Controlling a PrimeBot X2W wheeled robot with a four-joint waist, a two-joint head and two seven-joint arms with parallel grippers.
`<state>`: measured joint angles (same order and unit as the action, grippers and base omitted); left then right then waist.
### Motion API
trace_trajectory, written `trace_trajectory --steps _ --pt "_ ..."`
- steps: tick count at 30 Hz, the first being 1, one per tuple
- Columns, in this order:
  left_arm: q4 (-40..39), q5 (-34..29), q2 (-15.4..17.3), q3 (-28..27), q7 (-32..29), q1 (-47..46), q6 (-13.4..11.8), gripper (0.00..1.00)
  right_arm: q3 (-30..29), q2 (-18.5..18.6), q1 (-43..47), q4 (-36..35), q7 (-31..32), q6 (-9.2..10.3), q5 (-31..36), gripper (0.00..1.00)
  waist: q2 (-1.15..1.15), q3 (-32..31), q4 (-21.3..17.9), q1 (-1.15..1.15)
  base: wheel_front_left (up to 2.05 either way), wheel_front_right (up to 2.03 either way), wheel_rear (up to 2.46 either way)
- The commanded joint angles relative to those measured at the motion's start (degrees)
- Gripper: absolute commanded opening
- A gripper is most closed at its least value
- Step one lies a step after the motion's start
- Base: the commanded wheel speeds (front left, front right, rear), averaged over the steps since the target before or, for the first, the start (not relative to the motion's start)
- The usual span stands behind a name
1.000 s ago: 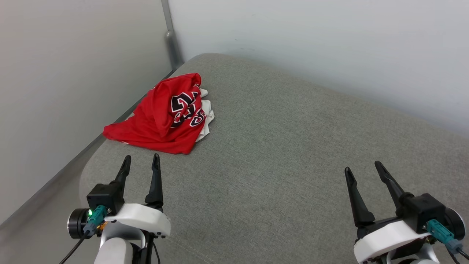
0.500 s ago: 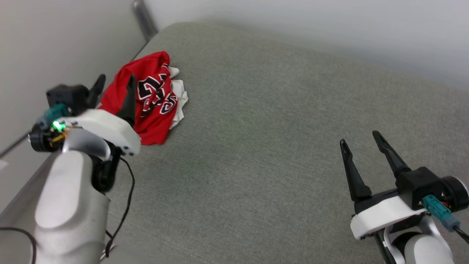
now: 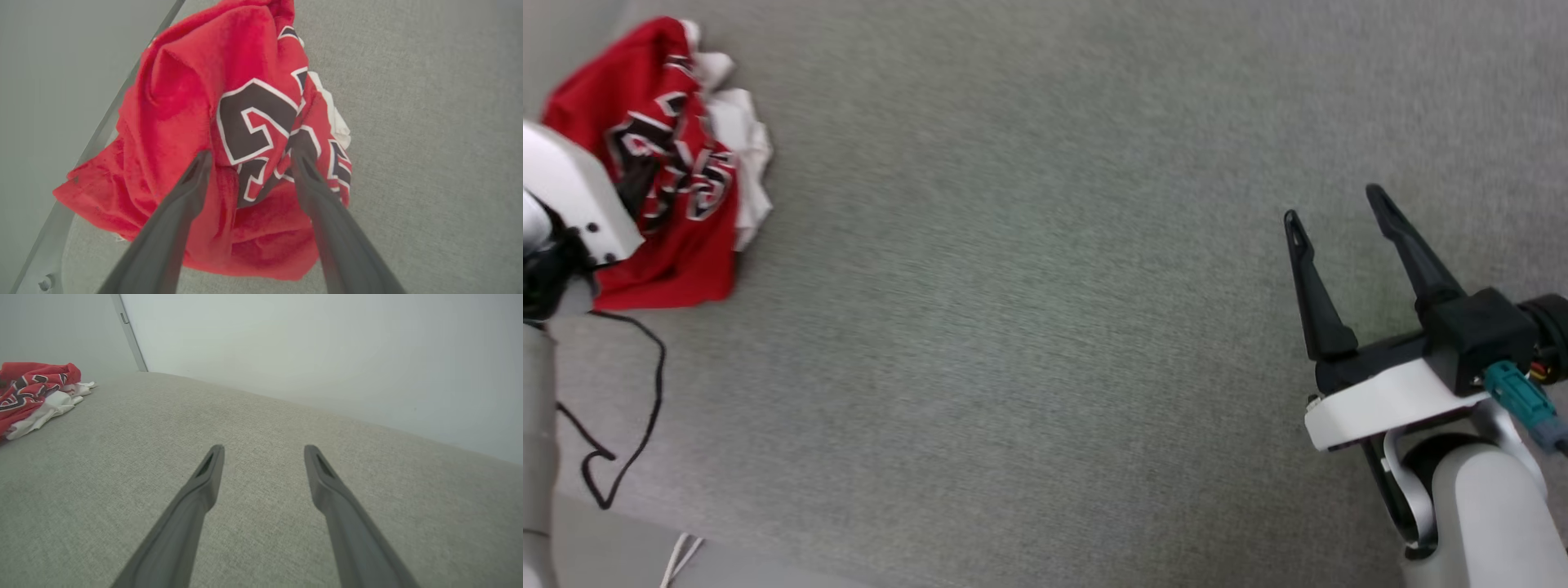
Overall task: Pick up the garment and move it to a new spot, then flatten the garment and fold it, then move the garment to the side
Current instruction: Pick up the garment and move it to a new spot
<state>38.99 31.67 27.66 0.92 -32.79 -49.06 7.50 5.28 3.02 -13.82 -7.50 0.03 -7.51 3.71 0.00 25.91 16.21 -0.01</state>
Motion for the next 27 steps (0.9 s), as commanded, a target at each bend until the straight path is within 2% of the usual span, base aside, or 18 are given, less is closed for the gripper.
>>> trace_trajectory --steps 1,6,11,12,13,14,20,23,27 --pt "1.58 0.62 1.23 -0.57 -0.97 -0.86 -0.05 1.00 0.09 0.23 -1.84 -0.17 -0.28 0.04 0.36 1.00 0.00 6.20 -4.17 0.01 0.00 0.00 0.00" --pt "6.66 3.21 2.48 -1.46 -3.96 0.09 -0.04 1.00 0.16 0.35 -3.51 0.10 -0.98 0.04 0.47 1.00 0.00 8.63 -5.57 0.01 0.00 0.00 0.00" --pt "12.03 5.03 1.45 -1.61 -6.47 1.77 -0.09 1.00 0.00 0.31 -4.24 0.51 -1.46 0.04 0.55 1.00 0.00 9.11 -6.44 0.01 0.00 0.00 0.00" --pt "12.85 5.32 1.19 -1.59 -6.80 1.96 -0.08 0.78 -0.04 0.30 -4.29 0.66 -1.47 0.04 0.51 1.00 0.00 9.04 -6.52 0.01 0.00 0.00 0.00" --pt "13.54 5.63 0.90 -1.61 -6.96 2.06 -0.10 0.42 -0.10 0.29 -4.40 0.82 -1.59 0.04 0.41 1.00 0.00 8.90 -6.58 0.01 0.00 0.00 0.00" --pt "13.90 5.81 0.69 -1.66 -6.62 2.09 -0.09 0.02 -0.24 0.29 -4.45 0.98 -1.69 0.04 0.32 1.00 0.00 8.65 -6.60 0.01 0.00 0.00 0.00" --pt "13.16 3.92 2.35 -0.98 -1.15 0.01 -0.08 0.00 -1.20 0.20 -3.53 2.10 -2.27 0.04 0.21 1.00 0.00 5.65 -6.00 0.01 0.00 0.00 0.00" --pt "11.88 2.08 4.09 -0.60 3.82 -1.25 -0.45 0.00 -1.60 0.11 -2.66 2.90 -2.66 0.04 -0.16 1.00 0.00 2.92 -5.65 0.01 0.00 0.00 0.00" --pt "10.39 -0.43 4.76 0.38 10.83 -2.62 -0.97 0.00 -2.38 -0.04 -1.23 3.98 -3.30 0.04 -0.79 1.00 0.00 -1.72 -5.06 0.01 0.00 0.00 0.00"
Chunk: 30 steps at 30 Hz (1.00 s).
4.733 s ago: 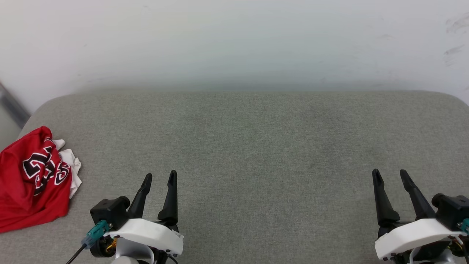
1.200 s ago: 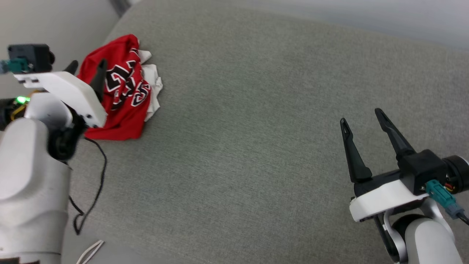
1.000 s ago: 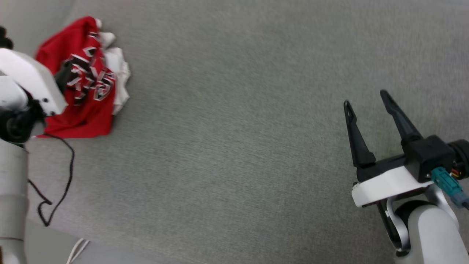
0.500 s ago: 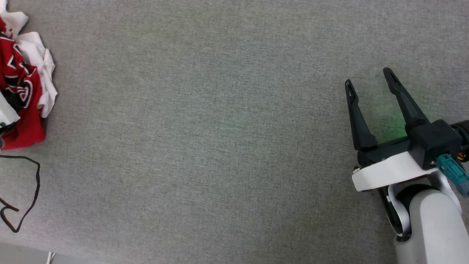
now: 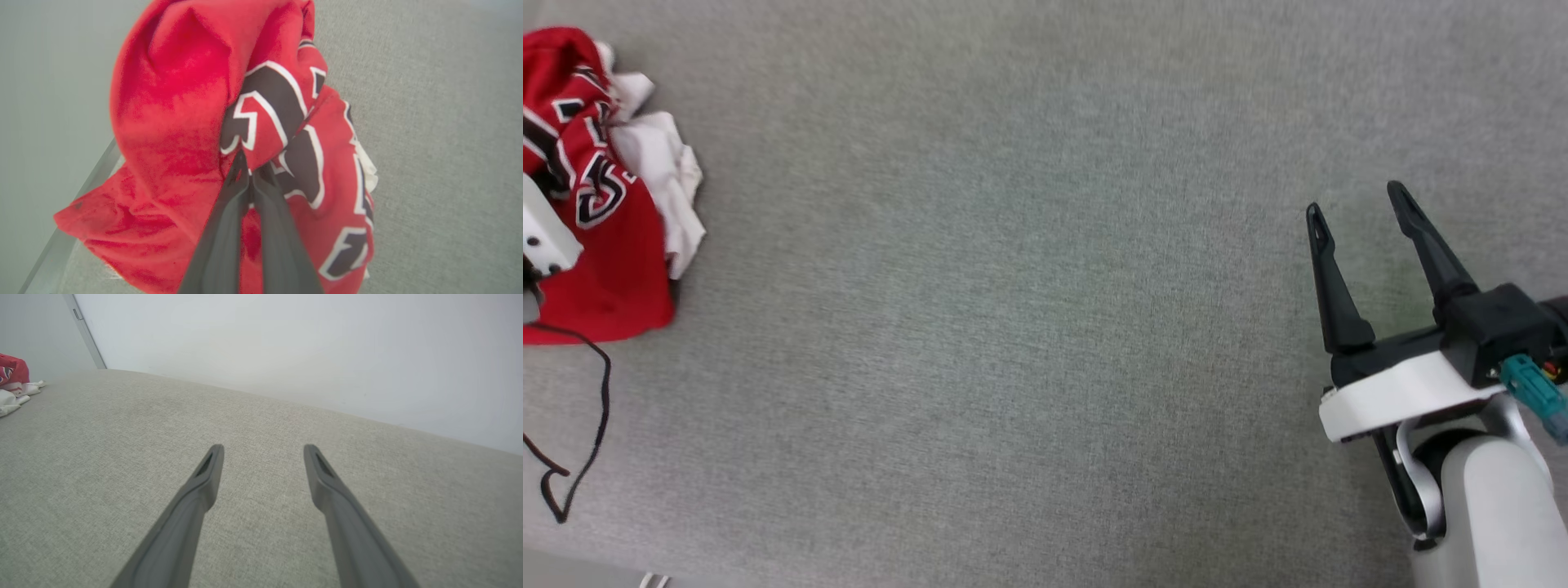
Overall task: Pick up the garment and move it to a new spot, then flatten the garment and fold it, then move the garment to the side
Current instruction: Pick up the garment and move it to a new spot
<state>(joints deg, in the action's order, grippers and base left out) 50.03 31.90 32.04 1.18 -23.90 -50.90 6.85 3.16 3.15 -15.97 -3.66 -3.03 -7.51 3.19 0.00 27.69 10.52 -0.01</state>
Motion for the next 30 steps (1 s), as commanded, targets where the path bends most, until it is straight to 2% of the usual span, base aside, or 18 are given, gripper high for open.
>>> trace_trajectory --steps 1,6,8,9,13,20,30 --pt "-1.13 -1.23 0.30 0.38 4.02 -0.87 -0.36 0.00 -0.56 -0.20 1.39 0.62 -0.51 0.04 -0.50 1.00 0.00 -4.97 0.73 0.01 0.00 0.00 0.00" --pt "-3.67 -3.42 -0.37 1.38 12.48 -1.38 -0.79 0.00 -2.14 -0.29 4.05 1.68 -1.04 0.04 -2.01 1.00 0.00 -11.48 0.56 0.01 0.00 0.00 0.00" --pt "-4.17 -3.98 -0.35 1.70 13.80 -1.48 -0.82 0.00 -2.51 -0.31 4.73 1.67 -1.01 0.04 -2.37 1.00 0.00 -12.57 0.39 0.01 0.00 0.00 0.00" --pt "-5.18 -4.49 -1.20 2.15 16.73 -1.24 -0.87 0.00 -3.13 -0.32 5.95 2.02 -1.05 0.04 -3.17 1.00 0.00 -15.00 -0.13 0.01 0.00 0.00 0.00" --pt "-7.32 -5.31 -3.42 3.63 20.70 0.56 -1.10 0.00 -4.33 -0.32 8.60 2.53 -1.09 0.04 -4.74 1.00 0.00 -19.47 -1.72 0.01 0.00 0.00 0.00" --pt "-12.59 -5.72 -8.17 6.16 22.98 3.74 -1.45 0.00 -5.43 -0.31 12.05 2.15 -0.19 0.04 -6.03 1.00 0.00 -23.92 -5.66 0.01 0.00 0.00 0.00" --pt "-24.97 -4.97 -18.26 13.22 22.96 12.48 -1.20 0.00 -5.77 -0.30 15.23 0.89 1.61 0.04 -6.55 1.00 0.00 -26.93 -13.98 0.01 0.00 0.00 0.00"
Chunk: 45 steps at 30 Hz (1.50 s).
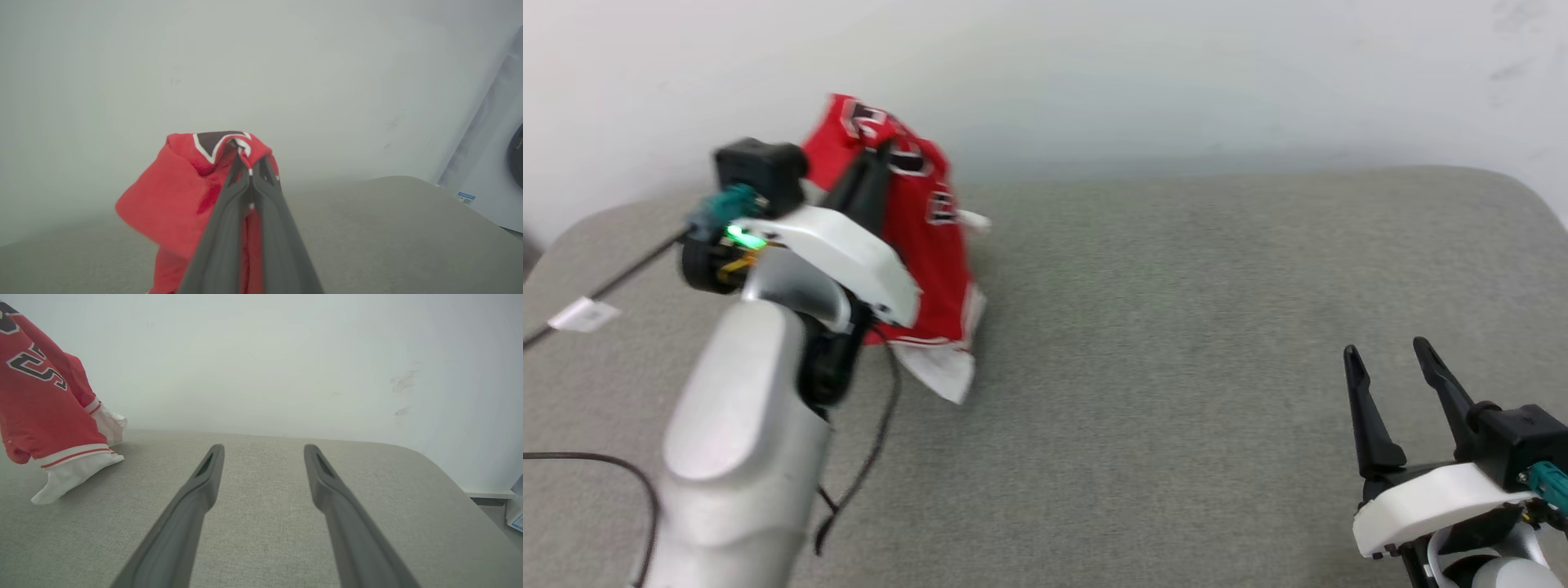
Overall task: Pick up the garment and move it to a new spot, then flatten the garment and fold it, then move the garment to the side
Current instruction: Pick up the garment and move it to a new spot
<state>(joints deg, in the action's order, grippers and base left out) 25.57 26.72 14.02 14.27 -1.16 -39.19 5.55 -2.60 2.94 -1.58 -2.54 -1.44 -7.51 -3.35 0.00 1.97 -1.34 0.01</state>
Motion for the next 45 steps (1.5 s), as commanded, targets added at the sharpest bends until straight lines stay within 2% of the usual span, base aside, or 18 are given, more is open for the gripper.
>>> trace_trajectory --steps 1,5,9,18,20,21,22,26,31,37,45 --pt "-1.72 0.25 -1.31 1.05 0.04 1.78 0.17 0.00 -0.19 -0.10 0.93 -0.38 0.25 0.04 -0.01 1.00 0.00 -1.23 -2.67 -0.01 0.00 0.00 0.00" --pt "-5.73 0.78 -5.02 4.50 -0.38 6.10 0.25 0.00 -0.56 -0.11 1.22 -1.14 0.51 0.04 -0.40 1.00 0.00 -0.29 -4.24 -0.01 0.00 0.00 0.00" --pt "-7.43 1.07 -7.05 7.50 -0.30 12.06 0.20 0.00 -0.95 -0.11 1.20 -1.69 0.13 0.04 -0.99 1.00 0.00 1.41 -4.88 -0.01 0.00 0.00 0.00" --pt "-2.12 -1.09 -8.23 15.51 -1.08 25.08 -0.20 0.01 -0.40 -0.10 -0.85 -0.34 -0.81 0.04 -1.89 1.00 0.00 4.58 -2.96 -0.01 0.00 0.00 0.00" --pt "-0.91 -1.05 -8.46 16.24 -0.57 26.49 -0.16 0.47 -0.14 -0.10 -1.23 0.25 -1.01 0.04 -1.89 1.00 0.00 4.61 -2.37 -0.01 0.00 0.00 0.00" --pt "-0.51 -0.99 -8.63 16.51 -0.15 26.76 -0.11 0.91 -0.20 -0.09 -1.42 0.46 -1.11 0.05 -1.89 1.00 0.00 4.56 -1.98 -0.01 0.00 0.00 0.00" --pt "-0.20 -1.12 -8.79 16.92 0.25 26.78 -0.04 1.00 -0.30 -0.08 -1.60 0.72 -1.15 0.04 -1.82 1.00 0.00 4.43 -1.57 -0.01 0.00 0.00 0.00" --pt "-0.43 -1.11 -9.34 17.17 4.30 25.53 0.34 1.00 -0.27 -0.08 -1.64 1.93 -1.39 0.04 -1.70 1.00 0.00 3.34 -0.49 -0.01 0.00 0.00 0.00" --pt "-2.72 -2.13 -9.31 15.72 11.21 23.89 -0.83 1.00 -0.21 -0.08 -0.87 2.93 -1.13 0.04 -1.28 1.00 0.00 1.43 0.14 -0.01 0.00 0.00 0.00" --pt "-6.97 -3.11 -7.58 12.14 14.76 23.67 -4.24 1.00 -0.48 -0.09 0.23 3.08 -0.81 0.04 -1.53 1.00 0.00 -0.22 0.35 -0.01 0.00 0.00 0.00" --pt "-11.49 -2.39 -3.15 5.57 15.81 27.79 -9.22 1.00 -0.85 -0.09 1.76 2.86 -0.21 0.04 -1.32 1.00 0.00 -2.11 0.85 -0.01 0.00 0.00 0.00"
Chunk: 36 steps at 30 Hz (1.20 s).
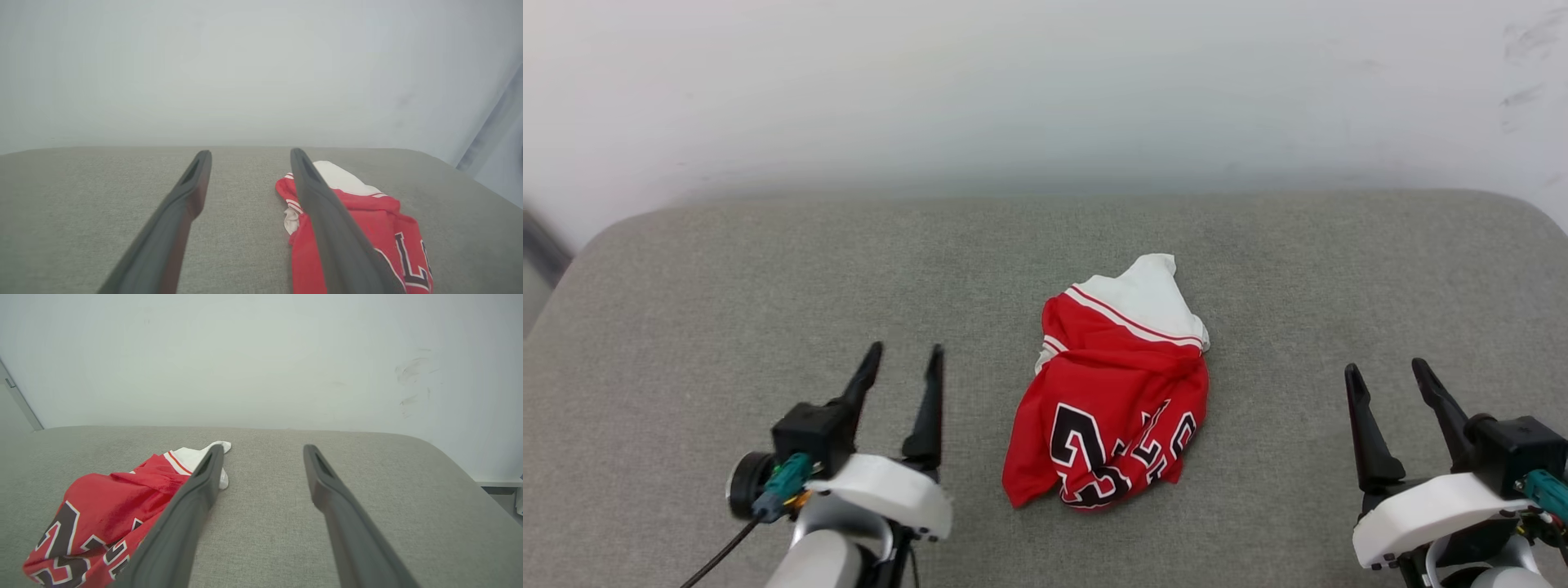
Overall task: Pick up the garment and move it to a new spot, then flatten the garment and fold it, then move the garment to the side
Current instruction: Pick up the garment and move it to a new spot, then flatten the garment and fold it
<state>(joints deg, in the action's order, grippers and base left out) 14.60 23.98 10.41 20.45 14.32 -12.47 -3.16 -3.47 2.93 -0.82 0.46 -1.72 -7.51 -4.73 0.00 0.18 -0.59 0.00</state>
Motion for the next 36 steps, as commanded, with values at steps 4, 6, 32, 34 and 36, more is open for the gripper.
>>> trace_trajectory --steps 4,6,32,34,36 --pt "-1.98 0.33 2.36 -1.62 -0.16 3.42 -1.38 1.00 0.28 -0.08 1.28 -0.23 0.38 0.04 -0.20 1.00 0.00 -0.92 0.08 0.00 0.00 0.00 0.00" --pt "-2.61 0.82 2.81 -1.92 -0.48 4.53 -1.78 1.00 0.48 -0.08 1.70 -0.14 0.32 0.04 -0.44 1.00 0.00 -1.15 -0.01 0.00 0.00 0.00 0.00" --pt "-7.73 0.63 3.20 -1.28 -1.45 2.54 -3.08 1.00 -1.01 -0.06 -14.59 18.38 13.52 0.04 -7.73 1.00 0.00 5.17 3.78 0.00 0.00 0.00 0.00" --pt "-8.07 0.04 2.97 -0.75 -1.12 0.95 -2.62 1.00 -0.57 0.66 -19.45 22.40 17.48 0.04 -8.36 1.00 0.00 7.62 5.22 0.00 0.00 0.00 0.00" --pt "-8.12 -0.71 2.64 -0.18 -0.74 -0.59 -2.26 1.00 0.20 1.69 -24.50 26.08 21.15 0.04 -8.88 1.00 0.00 9.70 6.63 0.00 0.00 0.00 0.00"
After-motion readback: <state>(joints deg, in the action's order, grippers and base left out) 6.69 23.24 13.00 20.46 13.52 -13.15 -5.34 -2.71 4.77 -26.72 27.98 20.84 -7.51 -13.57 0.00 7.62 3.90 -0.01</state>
